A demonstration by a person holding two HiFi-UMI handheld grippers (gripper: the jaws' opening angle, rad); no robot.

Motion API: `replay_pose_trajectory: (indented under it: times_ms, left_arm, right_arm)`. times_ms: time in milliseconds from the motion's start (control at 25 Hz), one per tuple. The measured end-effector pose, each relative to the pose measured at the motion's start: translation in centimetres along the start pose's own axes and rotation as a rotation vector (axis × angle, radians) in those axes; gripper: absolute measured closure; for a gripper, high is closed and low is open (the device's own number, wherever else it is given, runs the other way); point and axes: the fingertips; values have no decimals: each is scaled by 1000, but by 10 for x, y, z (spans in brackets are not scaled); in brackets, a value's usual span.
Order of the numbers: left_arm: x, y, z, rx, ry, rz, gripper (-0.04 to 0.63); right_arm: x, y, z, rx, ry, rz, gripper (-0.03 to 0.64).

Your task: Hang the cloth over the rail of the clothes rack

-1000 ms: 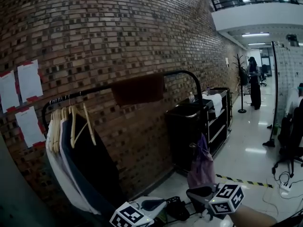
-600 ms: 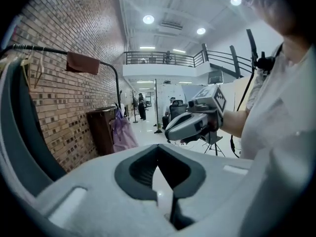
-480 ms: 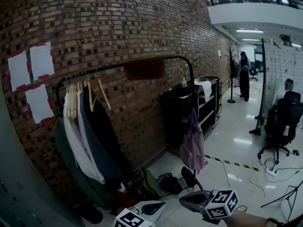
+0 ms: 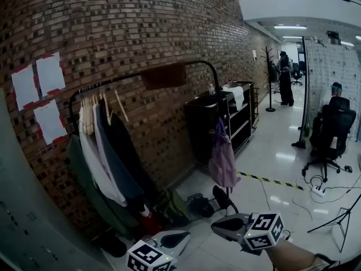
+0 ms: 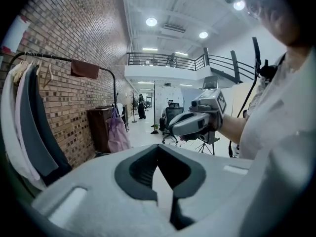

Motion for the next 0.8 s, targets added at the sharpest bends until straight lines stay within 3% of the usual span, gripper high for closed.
replay_pose_trajectory:
  times_ms: [800]
  left_arm:
    - [28, -4, -37, 4, 18, 18, 595]
  right_arm:
    - [-36, 14, 9, -23, -34, 0, 615]
Point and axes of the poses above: the fingertips, and each gripper's own axes: x forward along the fingers, z to its left, y out of its underside, and after that the axes turned 8 degrees about -x, right-handed
